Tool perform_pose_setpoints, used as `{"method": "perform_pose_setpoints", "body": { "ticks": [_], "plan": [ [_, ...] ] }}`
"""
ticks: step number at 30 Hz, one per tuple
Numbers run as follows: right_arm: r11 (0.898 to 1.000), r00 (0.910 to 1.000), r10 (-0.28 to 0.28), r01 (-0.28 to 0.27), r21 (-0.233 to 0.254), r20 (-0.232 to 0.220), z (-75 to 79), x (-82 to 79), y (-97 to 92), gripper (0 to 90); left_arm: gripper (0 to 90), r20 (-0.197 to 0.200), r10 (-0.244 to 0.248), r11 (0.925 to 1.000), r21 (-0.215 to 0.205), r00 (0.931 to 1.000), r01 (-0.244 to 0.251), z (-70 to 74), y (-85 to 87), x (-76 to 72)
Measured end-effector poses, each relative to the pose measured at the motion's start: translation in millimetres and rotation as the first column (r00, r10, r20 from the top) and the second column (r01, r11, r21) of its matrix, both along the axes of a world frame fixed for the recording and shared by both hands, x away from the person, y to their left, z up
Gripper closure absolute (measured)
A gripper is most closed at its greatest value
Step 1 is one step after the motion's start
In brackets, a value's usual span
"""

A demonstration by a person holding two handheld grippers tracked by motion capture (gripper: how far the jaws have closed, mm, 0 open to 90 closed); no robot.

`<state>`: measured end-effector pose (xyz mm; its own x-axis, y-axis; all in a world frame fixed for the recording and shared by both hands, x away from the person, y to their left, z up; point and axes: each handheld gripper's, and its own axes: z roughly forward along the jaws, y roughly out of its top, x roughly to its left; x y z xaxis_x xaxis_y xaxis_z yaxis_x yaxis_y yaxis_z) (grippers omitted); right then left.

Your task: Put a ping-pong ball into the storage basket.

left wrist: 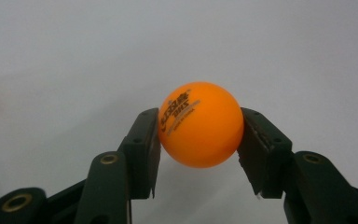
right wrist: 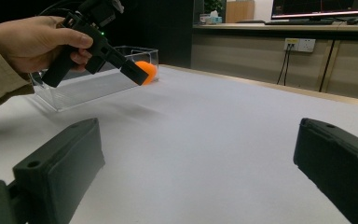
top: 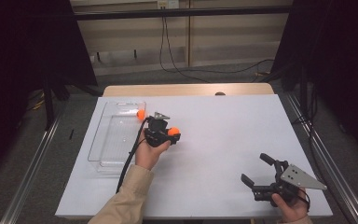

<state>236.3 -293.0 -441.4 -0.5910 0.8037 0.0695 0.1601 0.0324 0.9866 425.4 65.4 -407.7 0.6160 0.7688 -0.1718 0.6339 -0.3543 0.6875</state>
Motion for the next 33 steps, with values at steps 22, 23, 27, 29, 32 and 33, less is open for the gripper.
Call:
{"method": "perform_pose_setpoints", "body": {
  "ticks": [22, 23, 27, 29, 32, 33],
  "plan": [
    [1.0, 1.0, 0.002, -0.002, 0.001, 0.0, 0.0, 0.1, 0.0, 0.8, 51.0, -0.01, 0.003, 0.9999, -0.01, 0.9999, -0.003, 7.3, 8.6, 1.3],
    [1.0, 1.0, 0.002, -0.002, 0.001, 0.0, -0.1, 0.1, 0.0, 0.8, 51.0, -0.012, 0.002, 0.9999, -0.01, 0.9999, -0.003, 7.4, 8.8, 1.3],
    [1.0, 1.0, 0.002, -0.002, -0.002, 0.0, -0.1, 0.0, 0.0, 0.8, 51.0, -0.014, 0.008, 0.9999, -0.009, 0.9999, -0.008, 7.8, 9.8, 1.4],
    [1.0, 1.0, 0.001, -0.001, 0.0, 0.0, 0.0, -0.1, 0.2, 0.8, 51.0, -0.014, 0.011, 0.9999, -0.013, 0.9998, -0.011, 8.3, 10.3, 1.3],
    [1.0, 1.0, 0.001, -0.001, 0.0, 0.001, 0.0, 0.0, 0.1, 0.8, 51.0, -0.013, 0.012, 0.9999, -0.012, 0.9999, -0.012, 9.6, 11.3, 1.3],
    [1.0, 1.0, 0.002, -0.002, 0.0, 0.001, 0.0, 0.1, 0.0, 0.8, 50.9, -0.011, 0.014, 0.9999, -0.01, 0.9998, -0.014, 9.9, 11.5, 1.2]
  ]
}}
